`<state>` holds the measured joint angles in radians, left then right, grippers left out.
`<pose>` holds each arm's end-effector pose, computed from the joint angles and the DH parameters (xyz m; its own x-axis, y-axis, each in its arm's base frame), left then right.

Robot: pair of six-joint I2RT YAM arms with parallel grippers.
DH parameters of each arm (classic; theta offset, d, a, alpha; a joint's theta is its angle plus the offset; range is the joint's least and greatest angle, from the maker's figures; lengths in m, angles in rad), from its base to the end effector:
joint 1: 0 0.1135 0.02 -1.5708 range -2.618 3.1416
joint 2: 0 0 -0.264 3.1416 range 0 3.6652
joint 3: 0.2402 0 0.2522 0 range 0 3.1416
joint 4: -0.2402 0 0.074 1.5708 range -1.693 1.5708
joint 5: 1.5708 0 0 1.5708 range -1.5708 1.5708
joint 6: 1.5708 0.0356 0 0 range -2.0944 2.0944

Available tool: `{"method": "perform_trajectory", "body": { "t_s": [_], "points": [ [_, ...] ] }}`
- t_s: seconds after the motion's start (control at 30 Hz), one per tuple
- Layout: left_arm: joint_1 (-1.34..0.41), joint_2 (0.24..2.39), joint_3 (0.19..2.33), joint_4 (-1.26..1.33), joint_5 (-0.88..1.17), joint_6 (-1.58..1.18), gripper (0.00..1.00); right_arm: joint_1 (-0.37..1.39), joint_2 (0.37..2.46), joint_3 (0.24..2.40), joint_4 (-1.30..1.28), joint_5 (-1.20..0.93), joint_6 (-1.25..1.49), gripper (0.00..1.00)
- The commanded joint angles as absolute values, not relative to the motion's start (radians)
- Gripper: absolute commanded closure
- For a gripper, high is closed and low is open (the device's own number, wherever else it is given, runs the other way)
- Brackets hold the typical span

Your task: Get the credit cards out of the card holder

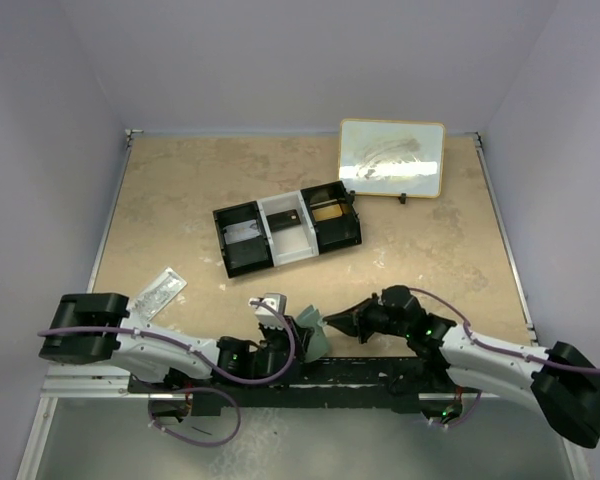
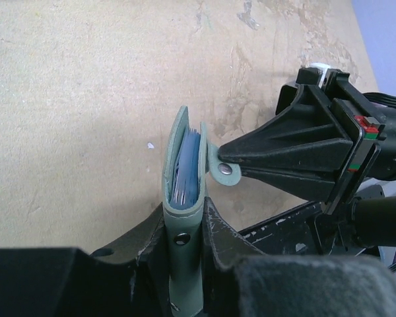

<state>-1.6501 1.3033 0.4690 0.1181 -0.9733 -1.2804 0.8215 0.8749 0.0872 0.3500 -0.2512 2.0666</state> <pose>0.0111 -0.2317 0.1652 -0.5698 -0.3655 -0.7360 0.2246 0.7923 -0.5673 0.1055 0.1264 0.1388 -0.6213 0.5830 0.5236 0.6643 0.0375 0.7465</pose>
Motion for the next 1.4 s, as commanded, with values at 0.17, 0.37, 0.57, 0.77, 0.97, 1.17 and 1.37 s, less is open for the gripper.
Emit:
{"method": "perform_trajectory", "body": {
  "t_s": [0.17, 0.37, 0.57, 0.77, 0.97, 1.17, 1.37],
  "points": [
    [-1.63, 1.213, 0.465, -0.071, -1.021, -1.348, 1.0, 0.796, 0.847, 0.239, 0.045, -0.092, 1.946, 0.54],
    [-1.6, 1.209, 0.446, -0.054, -0.982, -1.347, 1.0, 0.796, 0.857, 0.266, 0.132, -0.073, 1.54, 0.44],
    [-1.545, 1.21, 0.469, -0.076, -0.917, -1.343, 1.0, 0.802, 0.973, 0.359, 0.28, -0.191, 1.03, 0.44],
    [-1.466, 1.196, 0.481, -0.069, -0.811, -1.299, 1.0, 0.846, 1.038, 0.43, 0.309, -0.292, 0.717, 0.44],
    [-1.426, 1.18, 0.486, -0.071, -0.747, -1.274, 1.0, 0.867, 1.14, 0.476, 0.247, -0.27, 0.643, 0.43],
    [-1.415, 1.179, 0.489, -0.069, -0.705, -1.261, 1.0, 0.885, 1.23, 0.476, 0.29, -0.288, 0.636, 0.44],
    [-1.41, 1.188, 0.491, -0.067, -0.691, -1.254, 1.0, 0.91, 1.336, 0.524, 0.287, -0.254, 0.622, 0.51]
  ]
}}
